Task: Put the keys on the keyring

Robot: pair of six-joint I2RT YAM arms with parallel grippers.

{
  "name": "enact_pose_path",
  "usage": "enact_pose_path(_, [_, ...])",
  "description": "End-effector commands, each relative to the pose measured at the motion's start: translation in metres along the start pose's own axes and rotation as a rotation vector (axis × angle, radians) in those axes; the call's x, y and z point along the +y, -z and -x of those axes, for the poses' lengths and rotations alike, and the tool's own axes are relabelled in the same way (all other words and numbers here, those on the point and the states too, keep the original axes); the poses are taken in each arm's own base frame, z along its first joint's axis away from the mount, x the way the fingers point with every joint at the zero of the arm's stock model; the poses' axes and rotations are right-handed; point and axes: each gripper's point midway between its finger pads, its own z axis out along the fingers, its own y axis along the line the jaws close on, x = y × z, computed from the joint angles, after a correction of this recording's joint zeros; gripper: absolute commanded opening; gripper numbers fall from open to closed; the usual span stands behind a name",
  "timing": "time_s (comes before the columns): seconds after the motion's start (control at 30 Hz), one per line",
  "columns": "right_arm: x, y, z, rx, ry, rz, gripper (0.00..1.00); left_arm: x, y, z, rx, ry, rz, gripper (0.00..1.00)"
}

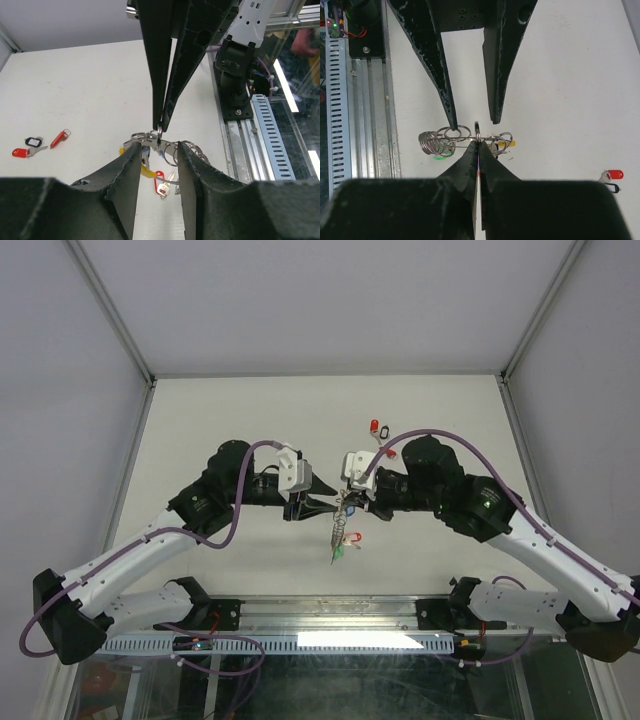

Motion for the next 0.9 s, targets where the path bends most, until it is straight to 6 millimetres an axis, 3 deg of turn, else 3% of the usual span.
enact_pose_path(0.0, [-0.011,0.007,0.031,-0.076,0.046,-0.045,0.0,-0.001,-0.006,0.021,-0.044,-0.063,-0.019,0.32])
enact_pose_path(0.37, [-0.009,0.004,0.029,-0.057,0.045,-0.038,0.0,-0.002,-0.01,0.02,-0.034,-0.073,-0.029,0.16])
enact_pose_path(0.5, [-0.007,0.004,0.029,-0.06,0.044,-0.033,0.0,-0.002,-0.012,0.019,-0.029,-0.073,-0.033,0.01])
enact_pose_path(0.7, [-0.004,0.008,0.039,-0.118,0.048,-0.03,0.0,0.0,-0.011,0.018,-0.023,-0.07,-0.014,0.0])
enact_pose_path(0.87, [-0.012,0.024,0.044,-0.216,0.051,-0.144,0.27,0.007,-0.003,0.029,-0.082,-0.064,0.073,0.0])
